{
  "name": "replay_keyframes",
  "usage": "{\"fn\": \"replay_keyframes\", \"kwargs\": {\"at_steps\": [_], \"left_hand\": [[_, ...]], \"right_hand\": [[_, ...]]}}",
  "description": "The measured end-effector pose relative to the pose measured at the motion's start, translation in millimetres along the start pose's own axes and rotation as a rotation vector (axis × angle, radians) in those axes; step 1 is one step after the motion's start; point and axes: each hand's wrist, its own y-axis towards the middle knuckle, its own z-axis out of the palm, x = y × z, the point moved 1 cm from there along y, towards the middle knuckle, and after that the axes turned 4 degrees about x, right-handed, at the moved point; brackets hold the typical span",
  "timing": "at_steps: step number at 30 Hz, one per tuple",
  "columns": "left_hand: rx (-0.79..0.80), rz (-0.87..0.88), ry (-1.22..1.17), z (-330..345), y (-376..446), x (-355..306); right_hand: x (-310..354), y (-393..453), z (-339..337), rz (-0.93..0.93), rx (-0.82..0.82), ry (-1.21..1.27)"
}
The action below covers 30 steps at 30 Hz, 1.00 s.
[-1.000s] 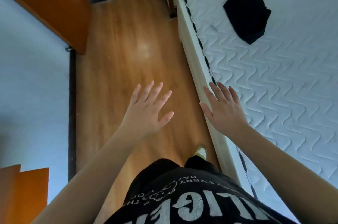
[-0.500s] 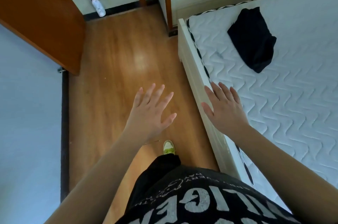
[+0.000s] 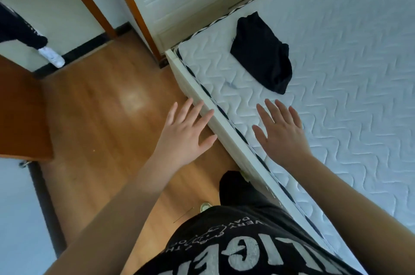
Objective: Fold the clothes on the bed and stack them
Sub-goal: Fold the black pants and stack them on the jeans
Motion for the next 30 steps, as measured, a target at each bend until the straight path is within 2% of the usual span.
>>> {"fn": "replay_keyframes", "kwargs": {"at_steps": [6,15,24,30], "left_hand": [[0.046,0.100,0.022,-16,114,-3],[0.040,0.196,0.026,-24,237,13],[0.093,0.286,-0.025,5,362,29],[0.072,0.449,-0.002,39,471,31]], "right_hand": [[-48,70,-9,0.122,0.018,0.071],[-100,161,-24,0.179,0.042,0.086],[-139,246,-8,0.335,0.082,0.129],[-163,310,26,0.485,0.074,0.186]]}}
